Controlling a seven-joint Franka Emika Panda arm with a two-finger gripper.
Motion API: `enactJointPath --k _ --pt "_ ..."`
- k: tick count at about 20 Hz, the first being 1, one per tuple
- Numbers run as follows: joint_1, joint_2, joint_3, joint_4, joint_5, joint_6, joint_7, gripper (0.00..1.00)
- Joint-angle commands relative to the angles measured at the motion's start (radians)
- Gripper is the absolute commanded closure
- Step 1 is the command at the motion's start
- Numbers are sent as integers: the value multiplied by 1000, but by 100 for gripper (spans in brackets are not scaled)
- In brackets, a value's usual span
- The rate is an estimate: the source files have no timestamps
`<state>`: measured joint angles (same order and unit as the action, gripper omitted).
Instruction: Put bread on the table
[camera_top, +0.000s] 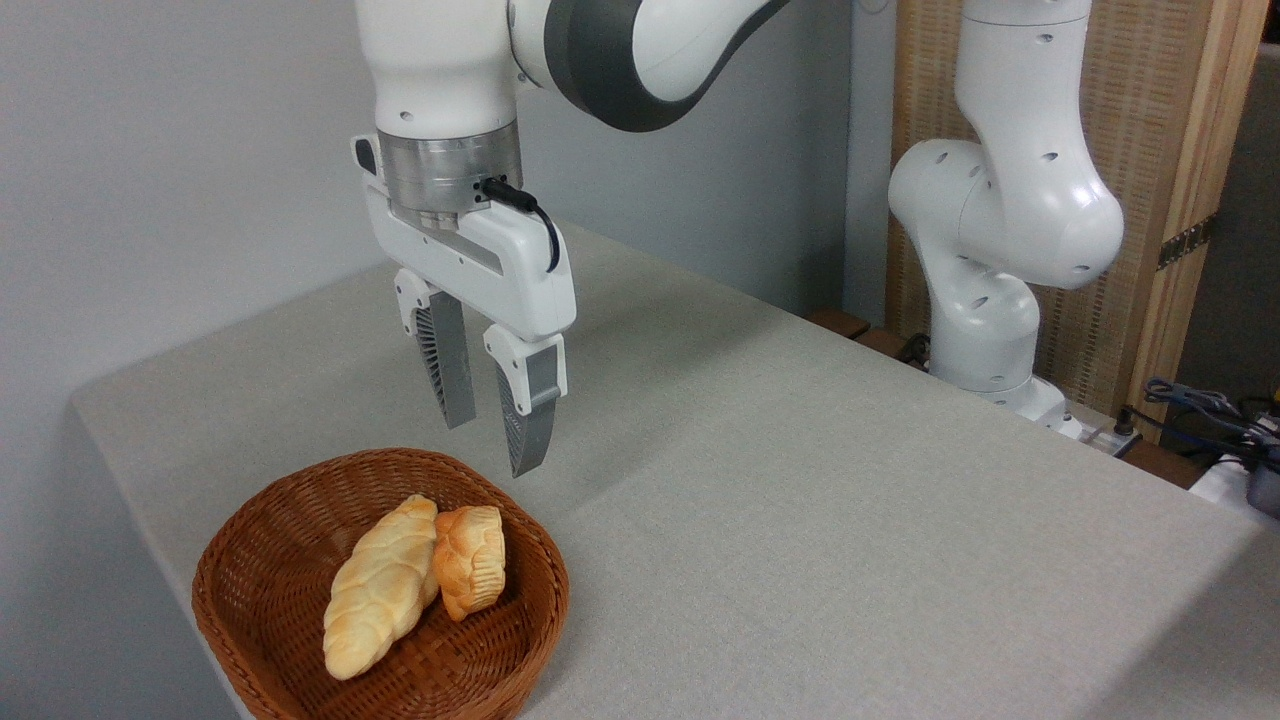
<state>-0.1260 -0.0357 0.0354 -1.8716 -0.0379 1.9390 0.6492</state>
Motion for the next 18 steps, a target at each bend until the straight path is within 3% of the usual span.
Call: enactJointPath --k 1,18 --pt "-4 -6 11 9 -8 -17 0 0" --pt "-6 -4 12 5 3 23 24 0"
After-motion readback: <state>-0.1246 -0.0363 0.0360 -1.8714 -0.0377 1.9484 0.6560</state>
